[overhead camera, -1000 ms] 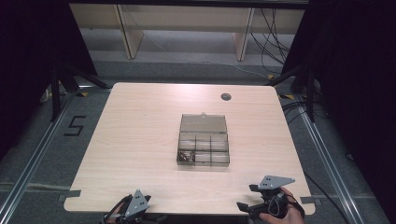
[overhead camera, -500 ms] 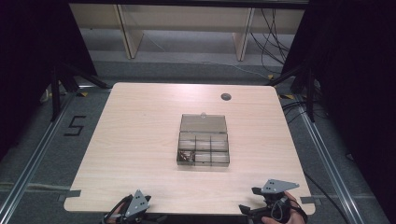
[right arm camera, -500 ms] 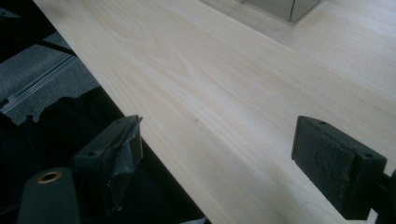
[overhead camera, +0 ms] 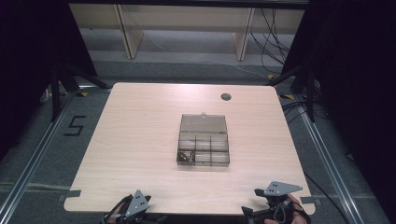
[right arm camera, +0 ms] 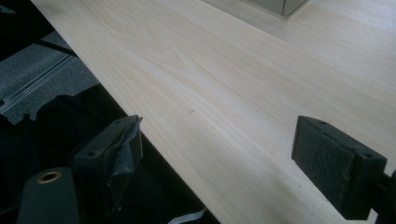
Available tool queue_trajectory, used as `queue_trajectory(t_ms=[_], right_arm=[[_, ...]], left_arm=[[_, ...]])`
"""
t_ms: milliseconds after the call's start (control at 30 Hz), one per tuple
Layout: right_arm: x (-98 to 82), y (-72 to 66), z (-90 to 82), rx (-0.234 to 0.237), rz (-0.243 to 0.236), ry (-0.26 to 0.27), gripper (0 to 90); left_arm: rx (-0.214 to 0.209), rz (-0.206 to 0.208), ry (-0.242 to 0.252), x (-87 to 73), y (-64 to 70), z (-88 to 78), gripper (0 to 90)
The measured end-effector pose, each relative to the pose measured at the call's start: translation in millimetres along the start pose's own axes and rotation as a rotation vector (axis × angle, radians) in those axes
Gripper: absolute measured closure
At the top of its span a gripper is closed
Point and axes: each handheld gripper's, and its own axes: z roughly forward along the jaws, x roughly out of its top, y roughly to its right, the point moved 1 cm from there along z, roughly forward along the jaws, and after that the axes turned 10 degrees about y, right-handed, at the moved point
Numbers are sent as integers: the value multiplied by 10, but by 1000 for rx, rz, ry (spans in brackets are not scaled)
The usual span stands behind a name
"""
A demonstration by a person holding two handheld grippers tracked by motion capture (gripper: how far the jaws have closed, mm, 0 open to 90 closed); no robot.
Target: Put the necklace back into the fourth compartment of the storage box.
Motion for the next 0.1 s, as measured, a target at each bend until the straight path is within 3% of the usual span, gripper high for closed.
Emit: queue_trajectory(t_ms=[33,100], right_arm=[[0,5,6,32,11,-9,167],[1,4,3,32,14,-10,168]], left_arm=[[-1,1,-1,1,0,-1,160],[-2,2,-1,1,-1,1,159]])
